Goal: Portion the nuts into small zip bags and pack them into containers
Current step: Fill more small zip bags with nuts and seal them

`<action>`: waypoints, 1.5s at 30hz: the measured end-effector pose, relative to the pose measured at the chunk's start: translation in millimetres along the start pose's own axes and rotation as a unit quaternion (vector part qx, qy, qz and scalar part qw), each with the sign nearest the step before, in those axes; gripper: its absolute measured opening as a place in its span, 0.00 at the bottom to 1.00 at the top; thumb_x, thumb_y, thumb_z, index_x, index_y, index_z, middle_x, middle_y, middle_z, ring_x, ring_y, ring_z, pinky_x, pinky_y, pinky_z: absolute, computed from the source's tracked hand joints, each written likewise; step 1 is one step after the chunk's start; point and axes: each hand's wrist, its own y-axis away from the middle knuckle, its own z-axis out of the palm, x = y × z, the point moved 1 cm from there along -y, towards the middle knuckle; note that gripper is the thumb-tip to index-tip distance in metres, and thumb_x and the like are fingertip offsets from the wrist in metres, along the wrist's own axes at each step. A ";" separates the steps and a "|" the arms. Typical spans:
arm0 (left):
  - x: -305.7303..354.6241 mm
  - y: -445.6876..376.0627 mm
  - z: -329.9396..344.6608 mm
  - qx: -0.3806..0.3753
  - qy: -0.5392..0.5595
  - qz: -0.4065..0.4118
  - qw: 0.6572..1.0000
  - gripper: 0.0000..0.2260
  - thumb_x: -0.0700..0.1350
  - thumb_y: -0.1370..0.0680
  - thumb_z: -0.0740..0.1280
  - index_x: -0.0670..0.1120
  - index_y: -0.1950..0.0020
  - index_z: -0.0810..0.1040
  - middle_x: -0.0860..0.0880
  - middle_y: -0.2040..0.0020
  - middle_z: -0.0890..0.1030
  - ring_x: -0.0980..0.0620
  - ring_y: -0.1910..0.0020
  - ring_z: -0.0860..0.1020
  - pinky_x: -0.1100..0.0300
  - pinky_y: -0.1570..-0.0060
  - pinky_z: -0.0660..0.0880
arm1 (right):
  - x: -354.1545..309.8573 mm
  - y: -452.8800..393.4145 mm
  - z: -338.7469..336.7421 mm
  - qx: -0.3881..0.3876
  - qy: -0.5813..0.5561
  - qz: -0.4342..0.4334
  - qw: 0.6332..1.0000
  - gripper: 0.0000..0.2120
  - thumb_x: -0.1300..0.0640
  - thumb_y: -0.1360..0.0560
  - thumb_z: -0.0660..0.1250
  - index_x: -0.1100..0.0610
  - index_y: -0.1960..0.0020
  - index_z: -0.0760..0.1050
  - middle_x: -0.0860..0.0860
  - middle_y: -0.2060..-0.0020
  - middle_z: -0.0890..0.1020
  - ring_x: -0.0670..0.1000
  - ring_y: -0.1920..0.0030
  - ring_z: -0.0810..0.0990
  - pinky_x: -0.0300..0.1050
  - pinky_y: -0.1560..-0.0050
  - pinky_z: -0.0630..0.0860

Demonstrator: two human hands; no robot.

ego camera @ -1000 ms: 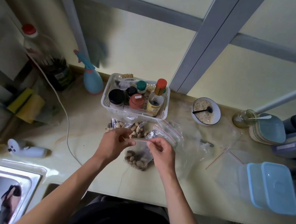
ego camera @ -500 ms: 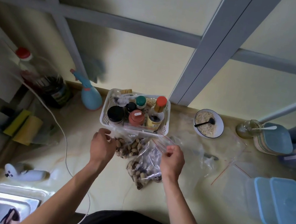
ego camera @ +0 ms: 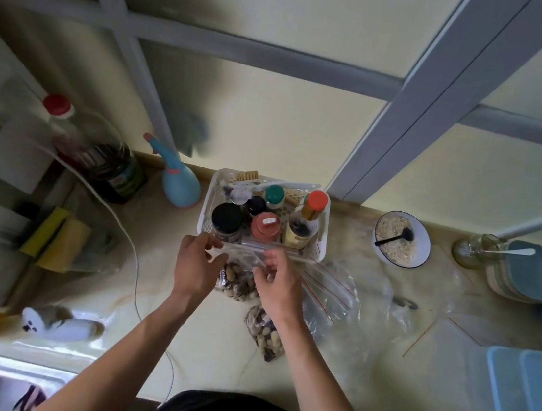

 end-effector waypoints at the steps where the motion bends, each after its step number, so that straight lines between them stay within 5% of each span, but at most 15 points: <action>1: -2.3 -0.6 -1.8 0.000 -0.002 0.004 1.000 0.08 0.42 0.26 0.75 0.51 0.52 0.79 0.48 0.48 0.76 0.55 0.58 0.76 0.63 0.58 0.70 | 0.7 0.6 4.0 -0.012 0.013 -0.003 1.000 0.12 0.55 0.24 0.74 0.53 0.42 0.77 0.46 0.56 0.81 0.47 0.55 0.80 0.45 0.53 0.79; 5: -8.1 -0.8 -10.8 -0.001 -0.004 0.020 1.000 0.07 0.43 0.25 0.74 0.53 0.53 0.79 0.49 0.49 0.75 0.52 0.53 0.76 0.55 0.48 0.75 | -3.2 3.9 4.6 -0.040 0.045 -0.023 0.998 0.02 0.56 0.24 0.73 0.53 0.52 0.82 0.44 0.57 0.82 0.47 0.54 0.79 0.47 0.49 0.78; 8: -10.3 1.1 -18.7 -0.016 0.004 0.033 0.999 0.05 0.44 0.24 0.72 0.52 0.53 0.79 0.51 0.49 0.75 0.51 0.49 0.76 0.54 0.46 0.75 | -11.8 9.6 -0.6 -0.095 0.012 -0.007 0.995 0.06 0.54 0.22 0.69 0.54 0.56 0.77 0.46 0.59 0.80 0.49 0.56 0.78 0.42 0.54 0.73; 12: -10.6 11.8 -27.3 -0.018 0.053 0.040 0.998 0.02 0.46 0.20 0.67 0.51 0.48 0.77 0.53 0.48 0.79 0.54 0.46 0.77 0.52 0.46 0.77 | -27.2 24.9 -3.0 -0.164 -0.079 0.060 0.982 0.07 0.52 0.18 0.62 0.51 0.55 0.72 0.53 0.58 0.78 0.51 0.57 0.78 0.46 0.58 0.73; 15: -2.6 28.3 -33.7 -0.048 0.146 -0.019 0.988 0.12 0.54 0.17 0.63 0.49 0.38 0.74 0.52 0.44 0.80 0.54 0.44 0.78 0.60 0.48 0.74 | -32.0 38.3 -10.5 -0.149 -0.136 0.070 0.977 0.06 0.53 0.17 0.61 0.53 0.52 0.72 0.54 0.57 0.79 0.50 0.57 0.78 0.44 0.57 0.72; 18: 5.8 47.0 -36.4 -0.127 0.183 -0.040 0.974 0.16 0.61 0.19 0.62 0.50 0.44 0.80 0.54 0.47 0.84 0.57 0.46 0.80 0.64 0.49 0.72 | -32.0 45.3 -20.3 -0.100 -0.196 0.085 0.972 0.05 0.52 0.17 0.62 0.52 0.49 0.75 0.51 0.55 0.82 0.47 0.55 0.81 0.41 0.54 0.76; 20: 6.9 57.6 -31.8 -0.175 0.194 -0.019 0.965 0.18 0.59 0.18 0.63 0.47 0.51 0.84 0.50 0.53 0.86 0.55 0.51 0.83 0.58 0.49 0.77 | -31.6 49.6 -23.2 -0.058 -0.220 0.089 0.970 0.05 0.51 0.18 0.65 0.50 0.48 0.77 0.47 0.54 0.83 0.42 0.54 0.81 0.40 0.53 0.76; 23: 10.2 73.9 -18.8 -0.189 0.276 -0.022 0.942 0.19 0.55 0.18 0.64 0.41 0.58 0.81 0.37 0.61 0.83 0.44 0.64 0.81 0.48 0.61 0.79 | -30.0 59.7 -26.7 -0.030 -0.265 0.086 0.960 0.07 0.50 0.19 0.66 0.52 0.47 0.80 0.52 0.58 0.86 0.49 0.56 0.85 0.49 0.54 0.79; 27: 16.7 95.1 1.6 -0.150 0.273 -0.033 0.950 0.19 0.50 0.17 0.65 0.40 0.62 0.78 0.47 0.68 0.77 0.52 0.68 0.74 0.59 0.63 0.71 | -21.4 78.9 -36.7 0.018 -0.261 0.081 0.962 0.07 0.56 0.16 0.63 0.57 0.47 0.78 0.45 0.66 0.85 0.41 0.65 0.82 0.35 0.62 0.76; 31: 15.2 110.4 19.1 -0.190 0.284 -0.055 0.938 0.19 0.49 0.17 0.63 0.37 0.61 0.79 0.44 0.65 0.80 0.50 0.65 0.76 0.56 0.60 0.73 | 1.8 93.1 -36.5 0.043 -0.233 0.116 0.965 0.11 0.48 0.15 0.60 0.50 0.53 0.76 0.53 0.64 0.84 0.51 0.61 0.84 0.48 0.55 0.79; 34: 12.1 120.7 27.3 -0.210 0.276 -0.090 0.934 0.18 0.46 0.18 0.64 0.46 0.67 0.79 0.49 0.67 0.79 0.52 0.65 0.75 0.58 0.60 0.71 | 16.3 100.2 -41.8 0.033 -0.223 0.143 0.964 0.13 0.49 0.14 0.58 0.53 0.52 0.76 0.56 0.64 0.85 0.51 0.62 0.84 0.41 0.58 0.78; 36: 5.0 126.6 32.3 -0.239 0.274 -0.105 0.926 0.14 0.45 0.19 0.64 0.46 0.63 0.83 0.51 0.60 0.84 0.51 0.59 0.80 0.58 0.55 0.75 | 25.8 107.2 -41.4 0.016 -0.193 0.169 0.966 0.14 0.50 0.14 0.58 0.56 0.52 0.76 0.55 0.67 0.86 0.47 0.66 0.84 0.36 0.62 0.76; 39: -8.0 130.8 37.5 -0.273 0.284 -0.126 0.910 0.11 0.41 0.18 0.63 0.41 0.47 0.86 0.43 0.49 0.86 0.45 0.47 0.84 0.53 0.42 0.78 | 46.3 116.9 -34.0 0.021 -0.140 0.195 0.971 0.14 0.49 0.16 0.60 0.51 0.56 0.78 0.48 0.64 0.85 0.48 0.61 0.84 0.50 0.55 0.81; 42: -13.0 134.2 40.0 -0.277 0.276 -0.139 0.910 0.11 0.40 0.18 0.63 0.42 0.42 0.84 0.43 0.47 0.86 0.45 0.47 0.84 0.53 0.44 0.79 | 55.3 124.6 -32.9 0.003 -0.155 0.209 0.966 0.12 0.49 0.17 0.61 0.45 0.57 0.79 0.45 0.62 0.85 0.49 0.60 0.86 0.58 0.54 0.83; 45: -11.4 134.7 42.2 -0.258 0.275 -0.152 0.914 0.11 0.42 0.17 0.63 0.41 0.46 0.84 0.43 0.51 0.87 0.47 0.51 0.85 0.56 0.46 0.79 | 53.8 126.8 -39.4 0.005 -0.180 0.205 0.962 0.10 0.51 0.17 0.63 0.48 0.55 0.79 0.43 0.64 0.85 0.47 0.61 0.85 0.51 0.57 0.83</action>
